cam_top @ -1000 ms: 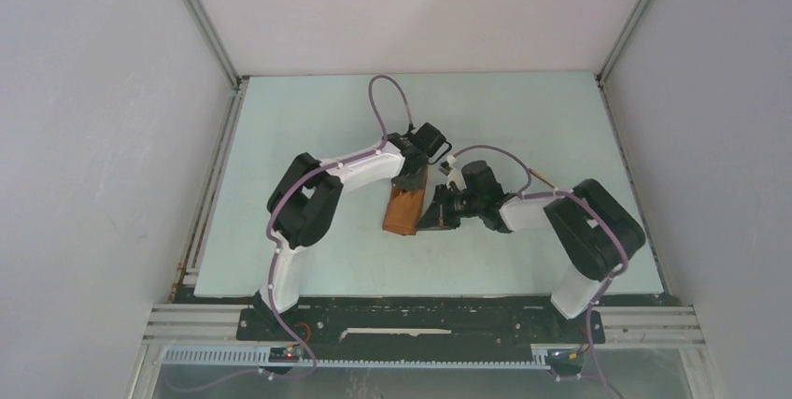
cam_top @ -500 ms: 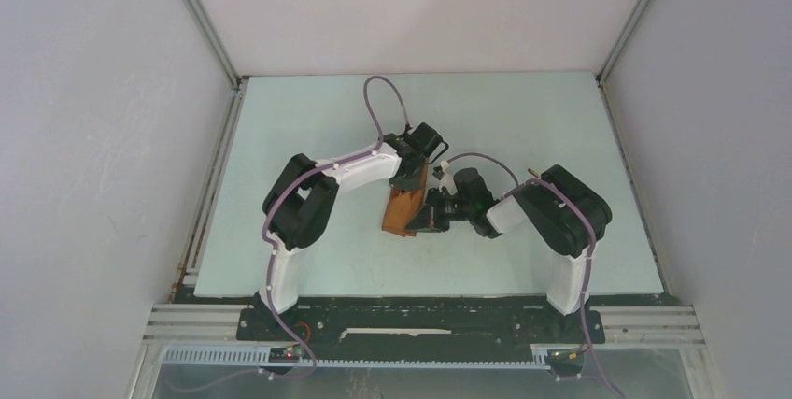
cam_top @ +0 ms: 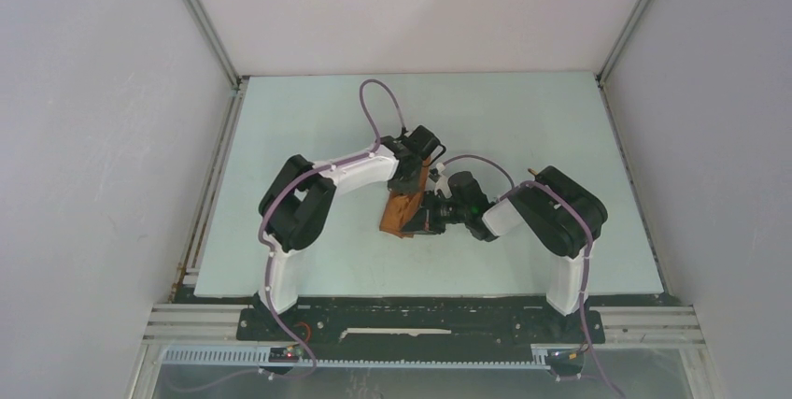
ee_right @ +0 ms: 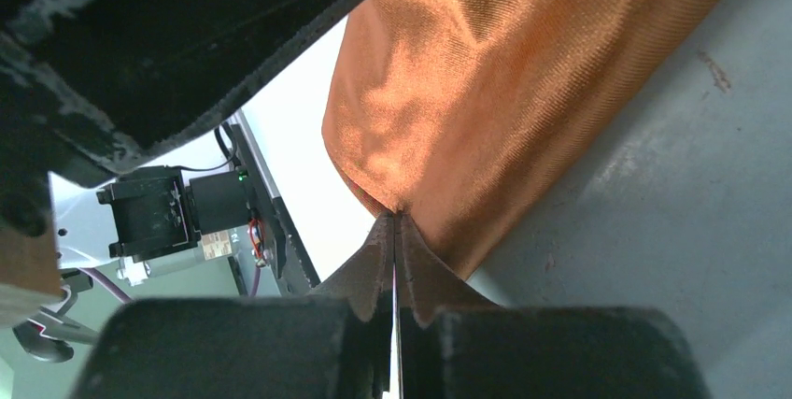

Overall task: Fold the napkin into a case and place the utensils inside
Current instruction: Insert the knife into the folded napkin.

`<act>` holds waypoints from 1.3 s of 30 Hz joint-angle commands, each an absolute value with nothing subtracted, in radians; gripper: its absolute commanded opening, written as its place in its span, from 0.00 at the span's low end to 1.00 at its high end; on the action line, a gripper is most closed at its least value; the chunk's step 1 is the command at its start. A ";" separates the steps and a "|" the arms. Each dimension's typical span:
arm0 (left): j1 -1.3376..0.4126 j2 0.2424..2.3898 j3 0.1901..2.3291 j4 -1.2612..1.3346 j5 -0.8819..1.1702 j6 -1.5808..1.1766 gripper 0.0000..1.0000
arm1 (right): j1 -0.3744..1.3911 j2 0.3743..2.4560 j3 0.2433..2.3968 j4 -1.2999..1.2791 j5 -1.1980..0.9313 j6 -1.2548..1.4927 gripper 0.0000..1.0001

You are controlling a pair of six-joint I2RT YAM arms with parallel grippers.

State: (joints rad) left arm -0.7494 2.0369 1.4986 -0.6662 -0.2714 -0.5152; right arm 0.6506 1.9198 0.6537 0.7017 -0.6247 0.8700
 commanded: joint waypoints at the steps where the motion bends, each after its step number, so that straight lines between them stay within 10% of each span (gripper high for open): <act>1: -0.742 1.953 1.479 -0.659 -0.255 -0.535 0.00 | 0.666 1.952 0.649 0.687 -0.553 0.856 0.00; 22: -0.731 1.977 1.488 -0.683 -0.276 -0.531 0.00 | 0.664 1.971 0.650 0.712 -0.562 0.866 0.00; 39: -0.717 1.888 1.506 -0.742 -0.315 -0.462 0.40 | 0.667 1.982 0.659 0.716 -0.569 0.872 0.00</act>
State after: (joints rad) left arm -0.7334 1.9846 1.4704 -0.7193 -0.2691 -0.4934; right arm 0.6518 1.9442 0.6537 0.7506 -0.6273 0.8925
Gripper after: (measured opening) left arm 0.377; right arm 0.007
